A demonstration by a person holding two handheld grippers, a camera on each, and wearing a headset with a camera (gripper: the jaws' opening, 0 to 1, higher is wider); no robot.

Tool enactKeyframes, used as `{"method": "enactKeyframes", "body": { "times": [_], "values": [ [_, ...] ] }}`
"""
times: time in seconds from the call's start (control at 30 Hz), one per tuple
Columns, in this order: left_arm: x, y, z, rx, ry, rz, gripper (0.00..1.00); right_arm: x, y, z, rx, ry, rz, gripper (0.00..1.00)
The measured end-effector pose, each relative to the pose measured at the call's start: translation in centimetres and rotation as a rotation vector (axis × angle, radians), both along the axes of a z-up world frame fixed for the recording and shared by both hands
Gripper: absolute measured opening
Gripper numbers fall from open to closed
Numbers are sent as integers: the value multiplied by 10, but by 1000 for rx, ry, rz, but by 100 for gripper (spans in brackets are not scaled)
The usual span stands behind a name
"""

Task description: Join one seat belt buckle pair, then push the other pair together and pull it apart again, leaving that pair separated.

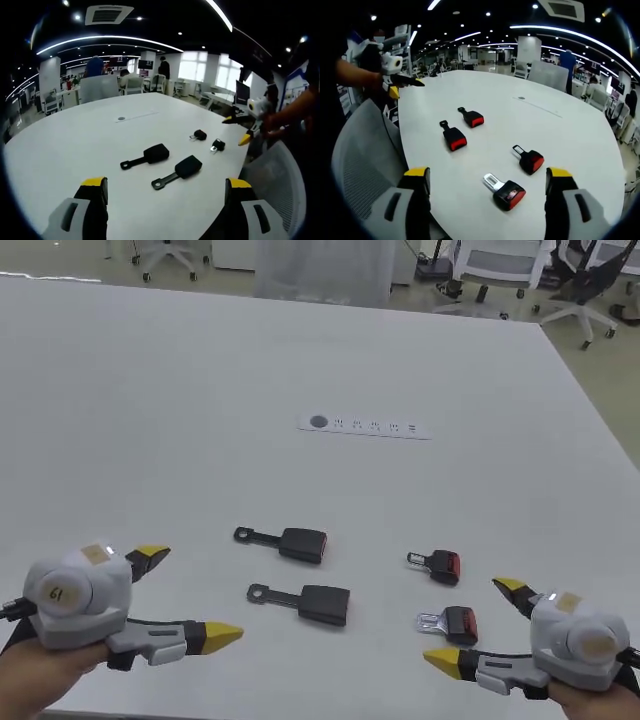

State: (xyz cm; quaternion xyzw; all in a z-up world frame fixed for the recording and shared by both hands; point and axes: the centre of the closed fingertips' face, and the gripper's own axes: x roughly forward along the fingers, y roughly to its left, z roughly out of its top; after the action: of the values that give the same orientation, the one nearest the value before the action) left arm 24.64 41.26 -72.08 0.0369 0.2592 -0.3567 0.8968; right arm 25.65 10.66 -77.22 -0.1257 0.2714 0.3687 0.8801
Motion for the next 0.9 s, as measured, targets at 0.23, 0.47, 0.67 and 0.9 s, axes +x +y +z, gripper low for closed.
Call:
{"method": "enactKeyframes", "body": {
  "times": [0.23,0.47,0.67,0.9],
  "values": [
    [1,-2,-2,3,1,-7,100,2,-2,0,-4,1,1,97],
    [1,-1,-5,6,7,-6,99,2,-5,0,-6,1,-1,97],
    [1,-1,-8,7,9,-9,99,1,-5,0,-5,5,1,97],
    [3,-2,-9,11,7,-18,99,1,-7,-1,-4,10,3,96]
  ]
}}
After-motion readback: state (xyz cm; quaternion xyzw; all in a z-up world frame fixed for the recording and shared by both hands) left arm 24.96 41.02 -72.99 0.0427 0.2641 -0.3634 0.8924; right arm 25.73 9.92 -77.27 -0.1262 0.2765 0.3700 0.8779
